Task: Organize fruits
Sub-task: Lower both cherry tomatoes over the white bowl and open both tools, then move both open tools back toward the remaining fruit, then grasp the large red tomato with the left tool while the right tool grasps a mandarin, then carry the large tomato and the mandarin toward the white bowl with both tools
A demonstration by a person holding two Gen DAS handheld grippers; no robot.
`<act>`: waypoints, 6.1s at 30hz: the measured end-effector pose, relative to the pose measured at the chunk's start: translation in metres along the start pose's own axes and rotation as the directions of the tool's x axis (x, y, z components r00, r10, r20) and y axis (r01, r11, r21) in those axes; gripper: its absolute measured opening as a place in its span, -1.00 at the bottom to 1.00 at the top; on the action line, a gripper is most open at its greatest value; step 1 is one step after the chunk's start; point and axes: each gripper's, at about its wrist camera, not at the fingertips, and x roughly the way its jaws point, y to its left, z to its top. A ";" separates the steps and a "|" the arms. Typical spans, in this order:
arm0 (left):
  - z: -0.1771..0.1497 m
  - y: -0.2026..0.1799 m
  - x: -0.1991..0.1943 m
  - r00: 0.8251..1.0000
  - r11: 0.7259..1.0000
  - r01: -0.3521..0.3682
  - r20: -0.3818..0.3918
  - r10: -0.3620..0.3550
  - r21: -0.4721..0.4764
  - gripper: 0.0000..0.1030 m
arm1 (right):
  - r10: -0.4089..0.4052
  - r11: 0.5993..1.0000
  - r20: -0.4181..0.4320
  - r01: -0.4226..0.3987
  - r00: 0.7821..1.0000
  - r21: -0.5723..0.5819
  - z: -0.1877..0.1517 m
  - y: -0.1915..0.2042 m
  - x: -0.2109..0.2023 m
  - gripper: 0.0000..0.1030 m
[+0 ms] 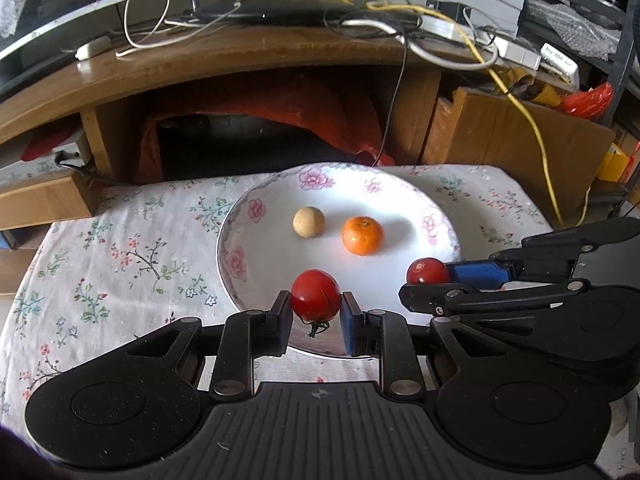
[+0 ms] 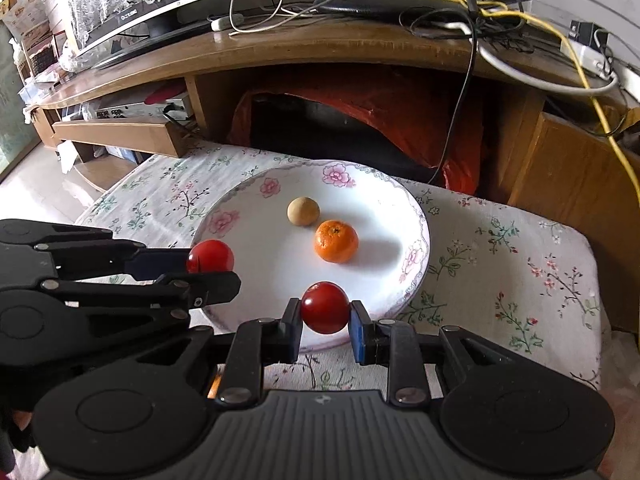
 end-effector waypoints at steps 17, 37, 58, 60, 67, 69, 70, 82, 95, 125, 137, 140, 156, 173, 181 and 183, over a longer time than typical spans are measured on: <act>0.002 0.005 0.010 1.000 1.000 -0.020 -0.010 0.019 -0.016 -0.29 | -0.031 0.998 0.007 0.032 0.999 -0.063 0.003 0.003 0.015 -0.47; 0.004 0.000 -0.016 0.999 1.000 -0.011 0.052 0.011 -0.005 0.00 | -0.020 1.000 0.094 0.019 0.995 0.005 0.015 -0.003 -0.014 -0.43; -0.032 0.003 -0.054 0.999 1.000 0.001 0.034 0.000 -0.023 0.07 | 0.020 1.000 0.038 -0.020 0.999 -0.010 -0.026 0.024 -0.039 -0.42; -0.036 0.003 -0.057 1.000 1.000 0.004 0.030 -0.003 -0.028 0.07 | 0.025 1.000 0.029 -0.024 0.999 -0.015 -0.031 0.027 -0.041 -0.42; -0.051 0.007 -0.061 1.000 0.999 0.003 -0.002 -0.004 -0.045 0.08 | 0.036 0.999 -0.007 -0.036 0.999 -0.018 -0.045 0.034 -0.041 -0.41; -0.054 0.007 -0.062 1.000 0.999 0.006 -0.011 -0.006 -0.050 0.08 | 0.036 0.999 -0.015 -0.037 0.999 -0.019 -0.048 0.036 -0.041 -0.41; -0.056 0.007 -0.063 1.000 0.999 0.008 -0.015 -0.008 -0.053 0.08 | 0.037 0.999 -0.018 -0.038 0.999 -0.018 -0.049 0.036 -0.041 -0.41; -0.069 0.018 -0.059 0.995 0.988 0.032 -0.084 -0.045 -0.150 0.09 | 0.042 0.999 -0.052 -0.041 0.998 0.017 -0.059 0.036 -0.045 -0.40; -0.074 0.029 -0.047 0.988 0.969 0.048 -0.134 -0.082 -0.241 0.12 | 0.048 0.999 -0.065 -0.047 0.997 0.027 -0.058 0.034 -0.042 -0.34; -0.090 0.036 -0.055 0.981 0.982 -0.030 -0.193 -0.006 -0.185 0.01 | 0.126 0.992 -0.108 -0.126 0.986 0.010 -0.053 0.059 -0.032 -0.33; -0.093 0.050 -0.058 0.981 0.977 -0.019 -0.195 -0.023 -0.212 0.02 | 0.164 0.986 -0.157 -0.165 0.974 0.003 -0.050 0.075 -0.011 -0.34; -0.094 0.049 -0.059 0.981 0.978 -0.021 -0.195 -0.020 -0.206 0.02 | 0.163 0.986 -0.150 -0.165 0.975 0.000 -0.047 0.076 -0.008 -0.34; -0.098 0.032 -0.061 0.978 0.988 0.009 -0.206 -0.041 -0.157 0.02 | 0.098 0.992 -0.196 -0.111 0.976 -0.055 -0.063 0.077 -0.017 -0.37; -0.116 0.006 -0.073 0.983 0.999 0.018 -0.179 -0.027 -0.049 0.17 | 0.042 0.989 -0.185 -0.067 0.982 -0.129 -0.106 0.075 -0.054 -0.37; -0.113 0.003 -0.070 0.982 0.999 0.016 -0.186 -0.023 -0.043 0.32 | 0.070 0.990 -0.191 -0.092 0.979 -0.107 -0.108 0.061 -0.055 -0.35; -0.113 0.002 -0.069 0.982 0.999 0.012 -0.186 -0.017 -0.032 0.32 | 0.076 0.989 -0.192 -0.098 0.978 -0.107 -0.108 0.061 -0.055 -0.35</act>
